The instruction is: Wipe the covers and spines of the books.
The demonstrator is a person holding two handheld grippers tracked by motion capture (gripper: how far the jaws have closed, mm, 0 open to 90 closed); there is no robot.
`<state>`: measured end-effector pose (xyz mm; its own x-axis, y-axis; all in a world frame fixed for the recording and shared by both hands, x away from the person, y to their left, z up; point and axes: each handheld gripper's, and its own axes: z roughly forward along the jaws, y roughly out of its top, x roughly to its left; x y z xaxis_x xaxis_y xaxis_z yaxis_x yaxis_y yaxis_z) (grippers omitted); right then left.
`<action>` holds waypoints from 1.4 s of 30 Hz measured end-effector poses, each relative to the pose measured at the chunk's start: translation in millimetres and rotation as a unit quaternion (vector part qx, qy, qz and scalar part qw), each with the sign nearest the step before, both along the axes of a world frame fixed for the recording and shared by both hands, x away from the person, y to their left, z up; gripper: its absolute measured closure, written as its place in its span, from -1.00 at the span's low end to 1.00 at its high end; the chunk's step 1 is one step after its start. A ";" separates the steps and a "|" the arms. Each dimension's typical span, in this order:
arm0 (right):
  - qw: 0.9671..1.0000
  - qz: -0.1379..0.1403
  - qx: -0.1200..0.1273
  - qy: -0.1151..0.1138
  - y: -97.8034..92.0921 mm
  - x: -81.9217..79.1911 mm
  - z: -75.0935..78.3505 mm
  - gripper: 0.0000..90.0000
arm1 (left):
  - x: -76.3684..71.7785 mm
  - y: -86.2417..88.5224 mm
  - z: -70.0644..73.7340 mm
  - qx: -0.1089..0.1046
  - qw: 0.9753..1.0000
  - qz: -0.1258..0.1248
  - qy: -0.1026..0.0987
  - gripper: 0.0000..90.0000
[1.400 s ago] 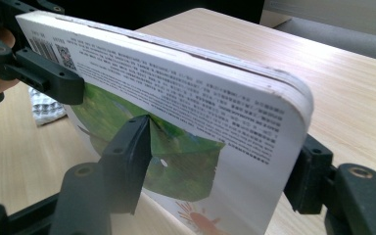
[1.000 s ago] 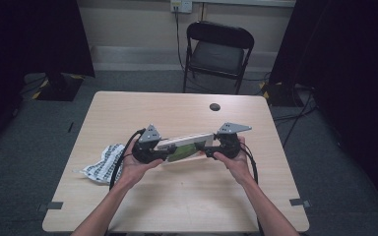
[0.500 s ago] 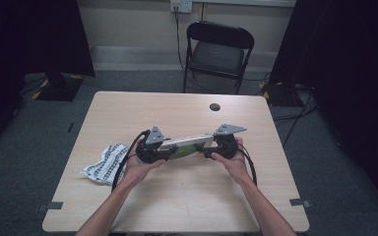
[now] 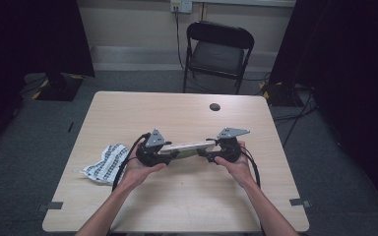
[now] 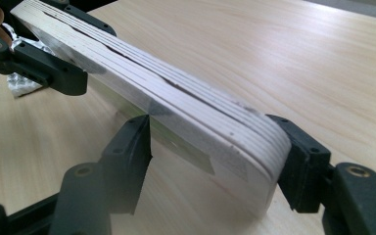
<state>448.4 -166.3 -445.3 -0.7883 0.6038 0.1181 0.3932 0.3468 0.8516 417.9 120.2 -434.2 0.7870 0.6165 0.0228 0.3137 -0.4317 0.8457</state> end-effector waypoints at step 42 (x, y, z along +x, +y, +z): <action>0.998 0.031 -0.041 0.034 5.0 -36.2 -14.1 -0.54 | -38.7 36.8 -13.9 0.003 0.998 0.023 0.052 -0.14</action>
